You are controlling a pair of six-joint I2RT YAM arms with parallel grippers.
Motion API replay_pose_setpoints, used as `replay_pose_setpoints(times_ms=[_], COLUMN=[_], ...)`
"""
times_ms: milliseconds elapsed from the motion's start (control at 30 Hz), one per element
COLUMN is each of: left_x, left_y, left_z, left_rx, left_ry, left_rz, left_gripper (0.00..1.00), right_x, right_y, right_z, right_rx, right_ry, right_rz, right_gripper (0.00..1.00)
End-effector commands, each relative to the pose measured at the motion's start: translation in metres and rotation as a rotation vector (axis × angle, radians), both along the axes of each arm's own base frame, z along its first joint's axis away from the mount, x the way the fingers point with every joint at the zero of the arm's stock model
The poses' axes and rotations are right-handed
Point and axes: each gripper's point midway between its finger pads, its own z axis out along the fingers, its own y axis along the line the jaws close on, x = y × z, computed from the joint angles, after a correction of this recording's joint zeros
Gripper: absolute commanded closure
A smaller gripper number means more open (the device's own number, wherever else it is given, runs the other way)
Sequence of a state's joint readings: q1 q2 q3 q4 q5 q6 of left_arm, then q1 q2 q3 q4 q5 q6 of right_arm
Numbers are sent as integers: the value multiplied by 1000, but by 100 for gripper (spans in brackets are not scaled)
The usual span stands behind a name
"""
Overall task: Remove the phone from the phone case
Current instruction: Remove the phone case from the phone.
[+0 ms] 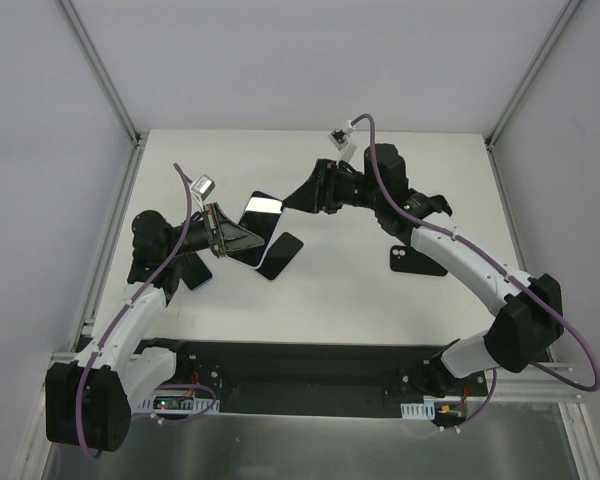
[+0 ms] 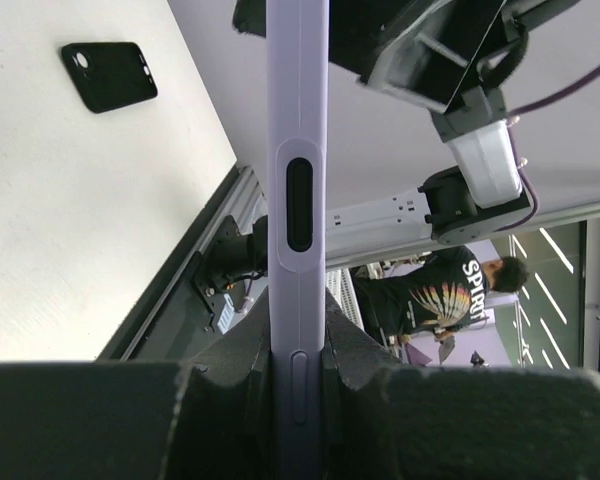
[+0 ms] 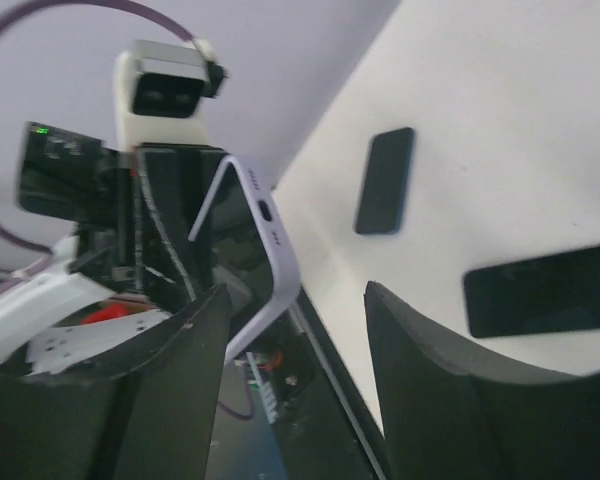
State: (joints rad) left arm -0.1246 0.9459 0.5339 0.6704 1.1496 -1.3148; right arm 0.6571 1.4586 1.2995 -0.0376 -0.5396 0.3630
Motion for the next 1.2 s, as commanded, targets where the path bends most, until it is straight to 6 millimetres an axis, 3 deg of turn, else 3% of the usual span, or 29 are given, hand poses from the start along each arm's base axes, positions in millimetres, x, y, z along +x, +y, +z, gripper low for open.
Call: replay_pose_setpoints(times_ms=[0,67,133,167,233,400,667,933,1167], left_x=[-13,-15,-16,-17,-17,-17,-14,-14,-14], left_y=[-1,0,0,0,0,0,0,1,1], left_z=[23,26,27,28,29,32,31,37,39], left_rx=[-6,-6,-7,-8,-9,-12,-8,-12,-15], left_ry=[-159,-167,-171,-174,-173,-177,-177,-190,-196], left_rz=[-31,-34,-35,-35,-35,-30,-13,-4,3], left_gripper=[100,100,100,100,100,100,100,100,100], right_x=[-14,-11,-14,-11,-12,-13,-26,-30,-32], right_y=[10,13,15,17,19,21,14,13,14], right_z=[60,54,63,55,63,56,53,52,46], right_rx=[316,350,406,414,462,523,576,604,606], right_ry=[-14,66,85,122,102,159,167,181,186], right_rz=[176,189,228,231,267,294,327,353,360], right_gripper=[41,43,46,49,52,59,57,69,67])
